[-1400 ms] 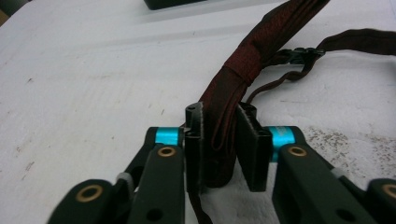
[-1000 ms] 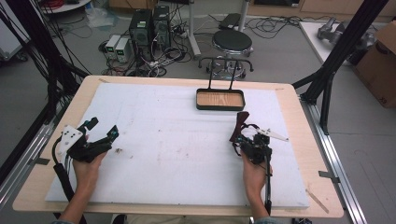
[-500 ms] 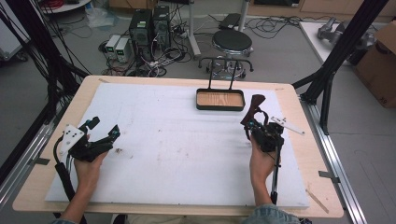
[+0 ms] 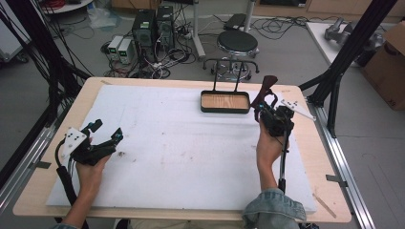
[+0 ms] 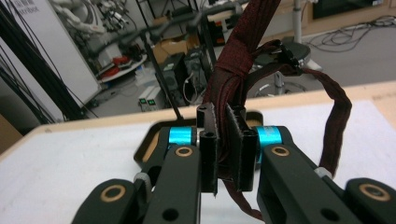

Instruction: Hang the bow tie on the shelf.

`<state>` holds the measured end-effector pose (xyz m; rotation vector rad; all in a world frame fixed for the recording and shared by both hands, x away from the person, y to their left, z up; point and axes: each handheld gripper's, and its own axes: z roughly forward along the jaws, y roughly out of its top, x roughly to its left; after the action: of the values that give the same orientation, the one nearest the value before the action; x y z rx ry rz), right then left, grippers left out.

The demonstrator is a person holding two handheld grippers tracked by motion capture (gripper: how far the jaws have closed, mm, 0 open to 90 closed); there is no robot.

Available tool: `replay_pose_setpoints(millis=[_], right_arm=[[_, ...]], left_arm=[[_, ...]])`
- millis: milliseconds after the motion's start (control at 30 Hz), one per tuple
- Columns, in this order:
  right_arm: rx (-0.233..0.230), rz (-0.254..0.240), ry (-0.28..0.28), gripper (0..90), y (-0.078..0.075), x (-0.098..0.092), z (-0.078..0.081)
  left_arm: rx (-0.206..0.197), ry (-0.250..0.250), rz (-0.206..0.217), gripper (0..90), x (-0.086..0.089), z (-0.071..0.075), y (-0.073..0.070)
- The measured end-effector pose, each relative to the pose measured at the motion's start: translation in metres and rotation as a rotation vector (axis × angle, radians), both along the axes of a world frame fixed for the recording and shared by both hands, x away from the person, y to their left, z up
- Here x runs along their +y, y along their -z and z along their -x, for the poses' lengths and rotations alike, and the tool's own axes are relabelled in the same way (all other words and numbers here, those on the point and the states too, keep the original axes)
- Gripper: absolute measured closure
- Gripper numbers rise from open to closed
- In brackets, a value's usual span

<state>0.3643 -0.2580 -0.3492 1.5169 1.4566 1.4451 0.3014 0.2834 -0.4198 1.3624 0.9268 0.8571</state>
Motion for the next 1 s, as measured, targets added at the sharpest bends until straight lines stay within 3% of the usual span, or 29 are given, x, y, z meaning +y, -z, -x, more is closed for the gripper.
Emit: replay_pose_setpoints(millis=[300, 500, 667, 800, 1000], right_arm=[[-0.037, 0.040, 0.013, 84.0, -0.018, 0.006, -0.030], [-0.041, 0.050, 0.023, 84.0, -0.020, 0.008, -0.050], [-0.026, 0.052, 0.018, 84.0, -0.012, 0.009, -0.060], [-0.059, 0.068, 0.011, 84.0, -0.007, 0.011, -0.067], [-0.061, 0.071, 0.009, 84.0, -0.002, 0.010, -0.073]], left_arm=[[0.003, 0.002, -0.003, 17.3, 0.000, 0.000, 0.000], [0.004, -0.001, -0.006, 17.2, 0.001, 0.001, 0.000], [0.005, -0.001, -0.008, 17.2, 0.001, 0.001, 0.000], [0.005, -0.003, -0.007, 17.2, 0.001, 0.001, 0.000], [0.006, 0.000, -0.010, 17.2, 0.000, 0.001, 0.000]])
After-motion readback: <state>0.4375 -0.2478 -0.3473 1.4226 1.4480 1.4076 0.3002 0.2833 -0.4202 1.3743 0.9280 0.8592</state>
